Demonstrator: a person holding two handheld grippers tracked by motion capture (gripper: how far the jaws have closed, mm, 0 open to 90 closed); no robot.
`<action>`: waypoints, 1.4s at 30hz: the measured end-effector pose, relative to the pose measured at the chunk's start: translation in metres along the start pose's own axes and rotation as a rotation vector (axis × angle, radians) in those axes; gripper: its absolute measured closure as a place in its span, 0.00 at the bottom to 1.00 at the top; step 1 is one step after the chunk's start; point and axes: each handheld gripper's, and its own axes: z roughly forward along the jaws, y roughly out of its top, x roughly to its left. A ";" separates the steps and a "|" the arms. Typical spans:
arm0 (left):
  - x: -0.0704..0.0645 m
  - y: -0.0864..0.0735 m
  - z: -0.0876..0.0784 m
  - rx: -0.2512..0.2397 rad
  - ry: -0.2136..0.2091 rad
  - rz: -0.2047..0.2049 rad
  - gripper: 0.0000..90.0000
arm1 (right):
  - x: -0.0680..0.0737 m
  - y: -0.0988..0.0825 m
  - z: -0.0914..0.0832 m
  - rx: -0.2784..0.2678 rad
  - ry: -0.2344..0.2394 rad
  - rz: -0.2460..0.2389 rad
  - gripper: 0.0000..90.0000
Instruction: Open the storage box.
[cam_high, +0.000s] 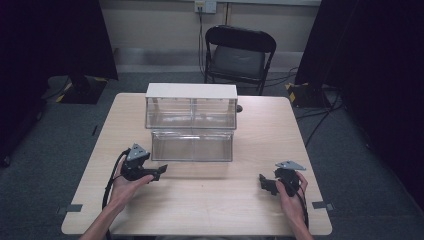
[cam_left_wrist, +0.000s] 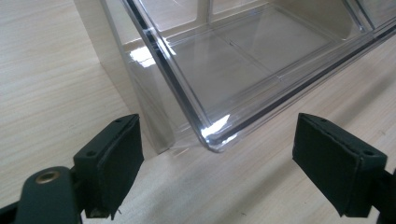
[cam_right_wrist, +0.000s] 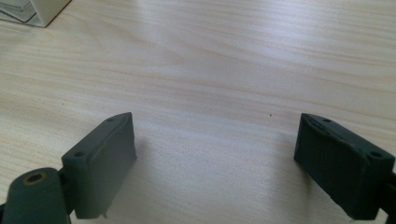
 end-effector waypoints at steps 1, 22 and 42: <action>-0.001 0.001 0.001 -0.003 -0.002 -0.006 0.17 | 0.000 0.000 0.000 0.000 0.000 0.000 0.13; -0.006 0.011 0.014 0.012 0.029 0.038 0.12 | 0.000 0.000 0.000 0.000 0.000 0.000 0.13; -0.006 0.012 0.007 0.000 0.017 0.055 0.12 | 0.000 0.000 0.000 0.000 0.000 0.000 0.13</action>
